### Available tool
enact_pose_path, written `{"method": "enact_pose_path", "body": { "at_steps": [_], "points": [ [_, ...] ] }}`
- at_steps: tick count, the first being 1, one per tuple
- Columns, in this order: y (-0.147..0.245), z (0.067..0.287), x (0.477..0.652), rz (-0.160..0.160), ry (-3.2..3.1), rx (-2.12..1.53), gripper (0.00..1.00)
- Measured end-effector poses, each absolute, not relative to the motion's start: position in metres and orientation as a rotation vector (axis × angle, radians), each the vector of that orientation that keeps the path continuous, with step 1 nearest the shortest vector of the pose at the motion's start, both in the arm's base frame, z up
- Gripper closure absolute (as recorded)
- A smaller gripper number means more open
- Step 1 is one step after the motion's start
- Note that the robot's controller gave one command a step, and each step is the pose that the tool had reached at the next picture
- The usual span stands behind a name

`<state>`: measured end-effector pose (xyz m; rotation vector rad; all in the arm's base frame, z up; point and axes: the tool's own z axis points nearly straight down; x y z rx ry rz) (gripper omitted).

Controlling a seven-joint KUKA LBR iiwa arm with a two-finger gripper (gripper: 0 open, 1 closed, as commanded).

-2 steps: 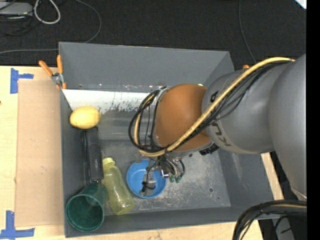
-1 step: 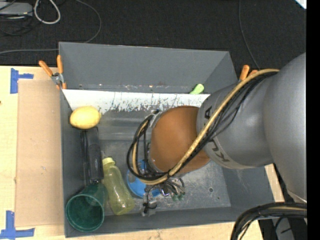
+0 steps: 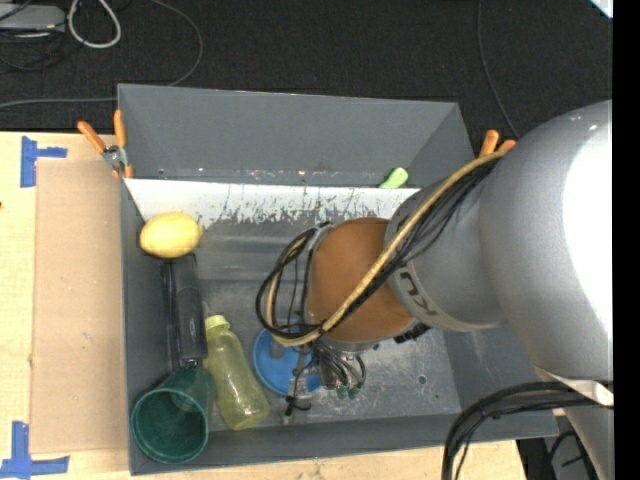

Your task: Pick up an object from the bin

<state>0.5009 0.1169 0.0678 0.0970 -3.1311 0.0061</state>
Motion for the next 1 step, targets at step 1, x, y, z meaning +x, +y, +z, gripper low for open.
{"method": "enact_pose_path", "body": {
  "at_steps": [1],
  "points": [
    [0.0928, 0.0844, 0.4810, -0.002, -3.127, 0.362, 0.00]
  ]
}}
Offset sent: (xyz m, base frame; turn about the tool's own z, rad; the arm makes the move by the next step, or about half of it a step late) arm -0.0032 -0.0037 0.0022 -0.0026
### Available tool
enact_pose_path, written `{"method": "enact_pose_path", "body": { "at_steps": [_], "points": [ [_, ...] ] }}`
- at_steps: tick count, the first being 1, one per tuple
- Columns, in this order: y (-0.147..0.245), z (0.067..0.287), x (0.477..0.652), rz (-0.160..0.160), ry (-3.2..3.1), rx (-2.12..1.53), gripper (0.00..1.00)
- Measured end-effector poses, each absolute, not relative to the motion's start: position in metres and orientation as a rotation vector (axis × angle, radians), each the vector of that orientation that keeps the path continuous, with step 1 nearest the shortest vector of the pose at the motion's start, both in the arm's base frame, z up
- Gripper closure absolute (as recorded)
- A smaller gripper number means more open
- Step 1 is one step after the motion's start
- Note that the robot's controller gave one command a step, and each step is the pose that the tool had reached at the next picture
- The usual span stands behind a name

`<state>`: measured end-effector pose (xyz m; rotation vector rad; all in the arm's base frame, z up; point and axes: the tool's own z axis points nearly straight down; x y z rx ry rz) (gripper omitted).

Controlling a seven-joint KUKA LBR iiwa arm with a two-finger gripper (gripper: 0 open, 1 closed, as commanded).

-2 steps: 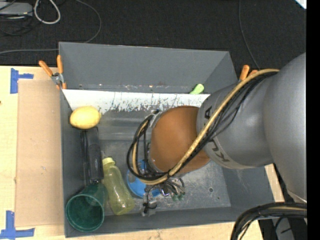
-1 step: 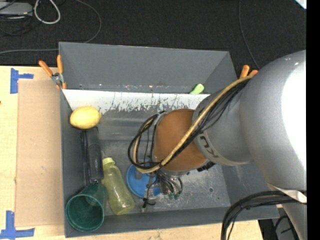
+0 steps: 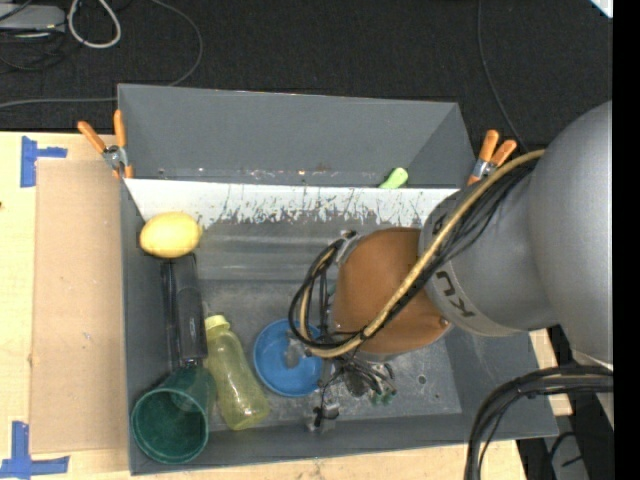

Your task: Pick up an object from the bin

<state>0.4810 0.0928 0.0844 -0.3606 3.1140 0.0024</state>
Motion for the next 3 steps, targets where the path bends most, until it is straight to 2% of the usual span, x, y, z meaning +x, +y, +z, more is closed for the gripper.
{"method": "enact_pose_path", "body": {
  "at_steps": [1, 2, 3],
  "points": [
    [0.113, 0.069, 0.497, -0.002, 3.147, -0.106, 0.00],
    [0.090, 0.070, 0.492, 0.003, 3.121, -0.307, 0.00],
    [0.111, 0.072, 0.483, 0.002, 3.139, -0.105, 0.00]
  ]
}}
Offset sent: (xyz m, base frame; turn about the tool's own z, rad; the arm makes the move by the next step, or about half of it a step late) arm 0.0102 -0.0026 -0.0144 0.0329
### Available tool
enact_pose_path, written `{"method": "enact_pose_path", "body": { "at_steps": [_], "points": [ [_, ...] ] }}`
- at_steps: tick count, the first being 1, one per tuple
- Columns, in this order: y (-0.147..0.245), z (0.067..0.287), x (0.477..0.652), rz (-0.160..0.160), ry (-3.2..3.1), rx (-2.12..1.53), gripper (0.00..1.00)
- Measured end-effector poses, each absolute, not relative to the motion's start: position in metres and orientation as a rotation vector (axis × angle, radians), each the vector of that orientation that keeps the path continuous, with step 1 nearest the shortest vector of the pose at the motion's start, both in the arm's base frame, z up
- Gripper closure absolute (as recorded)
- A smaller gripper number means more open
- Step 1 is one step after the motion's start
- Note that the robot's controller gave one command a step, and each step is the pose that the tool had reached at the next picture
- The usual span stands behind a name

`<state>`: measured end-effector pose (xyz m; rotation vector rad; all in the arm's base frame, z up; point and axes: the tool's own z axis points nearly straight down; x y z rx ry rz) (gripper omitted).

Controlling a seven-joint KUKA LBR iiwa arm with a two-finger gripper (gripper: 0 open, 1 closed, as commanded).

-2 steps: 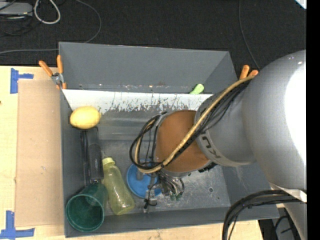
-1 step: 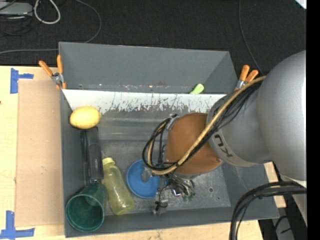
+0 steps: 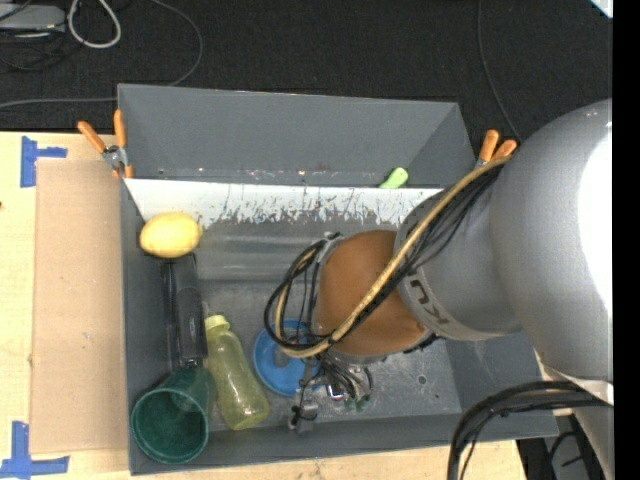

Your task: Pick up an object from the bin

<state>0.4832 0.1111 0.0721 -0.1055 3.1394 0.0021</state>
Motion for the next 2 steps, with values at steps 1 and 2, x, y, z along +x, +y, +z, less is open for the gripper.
{"method": "enact_pose_path", "body": {
  "at_steps": [1, 2],
  "points": [
    [0.0999, 0.0701, 0.4928, 0.003, 3.126, -0.266, 0.00],
    [0.1078, 0.0692, 0.4831, 0.003, 3.141, -0.115, 1.00]
  ]
}}
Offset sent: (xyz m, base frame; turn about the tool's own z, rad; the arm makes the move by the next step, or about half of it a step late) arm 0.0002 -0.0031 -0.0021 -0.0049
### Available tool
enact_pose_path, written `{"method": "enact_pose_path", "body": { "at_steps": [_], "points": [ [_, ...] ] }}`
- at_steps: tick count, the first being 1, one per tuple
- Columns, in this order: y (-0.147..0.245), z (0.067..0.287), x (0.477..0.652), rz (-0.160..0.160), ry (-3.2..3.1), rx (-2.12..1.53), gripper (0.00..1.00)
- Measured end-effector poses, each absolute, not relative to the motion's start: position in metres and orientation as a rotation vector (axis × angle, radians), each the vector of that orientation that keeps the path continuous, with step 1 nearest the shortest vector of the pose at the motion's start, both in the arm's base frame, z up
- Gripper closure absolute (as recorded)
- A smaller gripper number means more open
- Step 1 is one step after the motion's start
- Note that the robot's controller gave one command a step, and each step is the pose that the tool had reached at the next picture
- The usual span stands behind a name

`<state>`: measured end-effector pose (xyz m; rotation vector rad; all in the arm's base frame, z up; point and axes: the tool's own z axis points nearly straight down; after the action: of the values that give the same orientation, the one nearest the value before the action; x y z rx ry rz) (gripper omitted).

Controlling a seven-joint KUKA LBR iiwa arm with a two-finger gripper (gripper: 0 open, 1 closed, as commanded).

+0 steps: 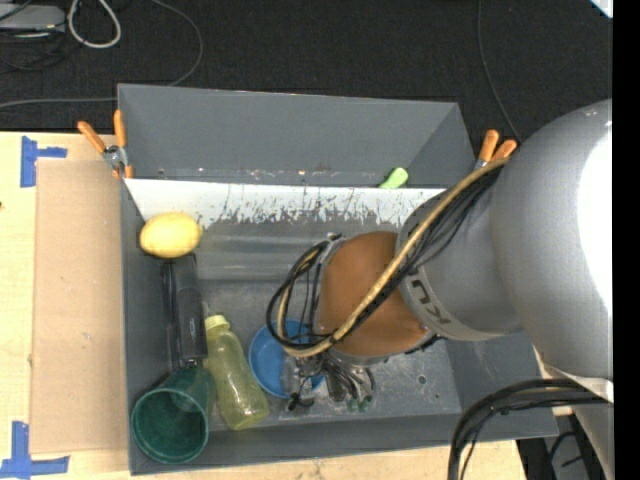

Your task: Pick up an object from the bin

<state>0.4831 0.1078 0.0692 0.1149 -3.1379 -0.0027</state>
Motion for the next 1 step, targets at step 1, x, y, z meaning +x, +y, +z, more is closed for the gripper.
{"method": "enact_pose_path", "body": {
  "at_steps": [1],
  "points": [
    [0.1077, 0.0692, 0.4831, -0.003, -3.138, 0.112, 1.00]
  ]
}}
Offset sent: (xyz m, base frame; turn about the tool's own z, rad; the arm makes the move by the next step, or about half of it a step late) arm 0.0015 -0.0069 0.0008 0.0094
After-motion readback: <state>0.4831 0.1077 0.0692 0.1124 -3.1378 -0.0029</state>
